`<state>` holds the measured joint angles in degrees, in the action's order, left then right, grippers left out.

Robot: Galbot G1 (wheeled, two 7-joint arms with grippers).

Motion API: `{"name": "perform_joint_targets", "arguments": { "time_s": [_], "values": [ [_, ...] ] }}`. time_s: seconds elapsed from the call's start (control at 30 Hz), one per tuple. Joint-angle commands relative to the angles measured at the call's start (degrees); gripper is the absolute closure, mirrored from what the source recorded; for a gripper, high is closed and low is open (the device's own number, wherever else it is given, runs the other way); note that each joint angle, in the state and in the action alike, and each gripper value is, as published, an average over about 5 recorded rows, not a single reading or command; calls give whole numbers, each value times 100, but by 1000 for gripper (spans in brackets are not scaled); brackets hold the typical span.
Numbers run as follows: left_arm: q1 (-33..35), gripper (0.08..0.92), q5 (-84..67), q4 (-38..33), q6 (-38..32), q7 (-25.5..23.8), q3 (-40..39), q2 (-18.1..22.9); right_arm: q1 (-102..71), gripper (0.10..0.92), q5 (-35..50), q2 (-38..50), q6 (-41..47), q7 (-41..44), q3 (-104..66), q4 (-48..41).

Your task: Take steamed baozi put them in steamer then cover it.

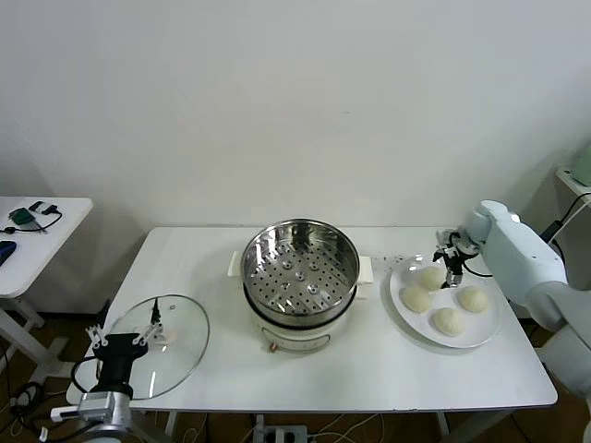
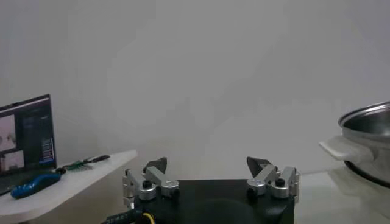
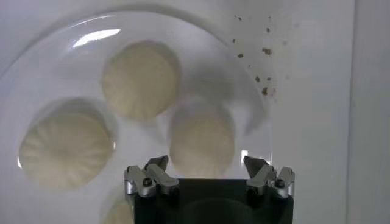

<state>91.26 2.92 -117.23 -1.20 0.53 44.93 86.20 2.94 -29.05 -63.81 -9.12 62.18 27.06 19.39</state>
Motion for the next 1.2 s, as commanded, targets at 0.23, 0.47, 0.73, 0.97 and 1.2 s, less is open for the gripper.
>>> {"name": "perform_joint_targets", "arguments": {
  "time_s": [0.23,0.47,0.73,0.97,1.2],
  "values": [
    [7,177,-11,29,-9,7,47,1,64,291,-401,-280,-51,-17,-227,-437],
    [10,177,-2,32,-13,6,42,0,59,313,-467,-265,-70,-21,-303,-461],
    [10,177,12,34,-9,11,28,9,71,322,-423,-208,-183,32,-478,-332],
    [75,177,-10,-16,-23,14,66,10,309,323,520,259,-272,349,300,660],
    [153,177,-29,-103,-29,-6,127,0,1566,324,1900,780,-287,604,2307,2018]
  ]
}}
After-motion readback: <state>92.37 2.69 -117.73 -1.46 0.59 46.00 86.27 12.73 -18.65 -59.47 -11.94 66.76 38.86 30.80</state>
